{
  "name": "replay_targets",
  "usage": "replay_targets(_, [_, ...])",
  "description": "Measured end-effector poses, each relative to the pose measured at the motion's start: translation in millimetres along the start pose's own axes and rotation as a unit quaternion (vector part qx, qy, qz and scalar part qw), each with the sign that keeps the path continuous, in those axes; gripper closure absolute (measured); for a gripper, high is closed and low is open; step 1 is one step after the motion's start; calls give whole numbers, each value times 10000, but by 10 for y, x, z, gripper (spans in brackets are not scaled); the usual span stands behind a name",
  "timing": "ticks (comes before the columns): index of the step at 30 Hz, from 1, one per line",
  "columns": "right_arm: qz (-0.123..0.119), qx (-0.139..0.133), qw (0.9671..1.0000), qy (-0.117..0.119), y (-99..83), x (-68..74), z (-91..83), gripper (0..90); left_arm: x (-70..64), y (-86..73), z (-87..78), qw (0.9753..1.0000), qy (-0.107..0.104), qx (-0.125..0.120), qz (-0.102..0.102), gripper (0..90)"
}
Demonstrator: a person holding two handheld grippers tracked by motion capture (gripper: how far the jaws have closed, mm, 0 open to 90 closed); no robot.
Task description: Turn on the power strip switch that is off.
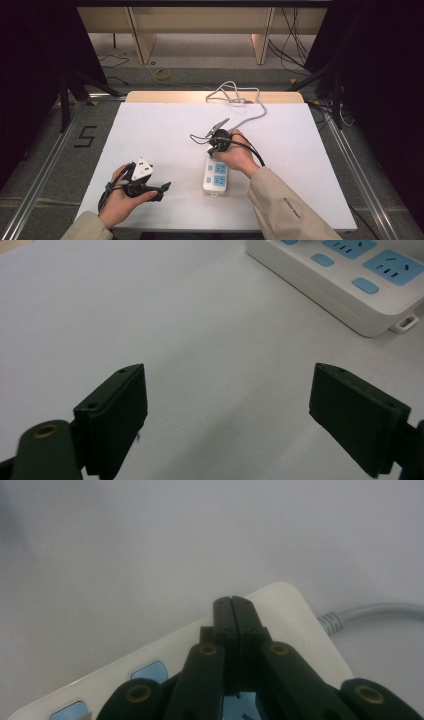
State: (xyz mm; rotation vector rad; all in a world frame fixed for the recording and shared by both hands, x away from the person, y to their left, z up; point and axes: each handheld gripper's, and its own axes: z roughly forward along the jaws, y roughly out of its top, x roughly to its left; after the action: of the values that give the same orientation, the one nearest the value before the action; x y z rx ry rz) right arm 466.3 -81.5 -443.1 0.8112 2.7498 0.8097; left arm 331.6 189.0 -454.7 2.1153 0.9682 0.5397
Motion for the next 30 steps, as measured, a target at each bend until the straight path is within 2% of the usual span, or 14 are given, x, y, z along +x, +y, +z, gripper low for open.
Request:
replay_targets(5, [26,44,10000,-1,11,3,3,900,-3,1,3,10000,2,-8,4,152])
replay_targets(20, [-183,220,9995,-134,55,36,22,900,-4,4,3,10000,-4,7,20,152])
replay_targets(30, [-135,234,9995,-141,57,35,25,900,-9,5,6,10000,-4,10,22,152])
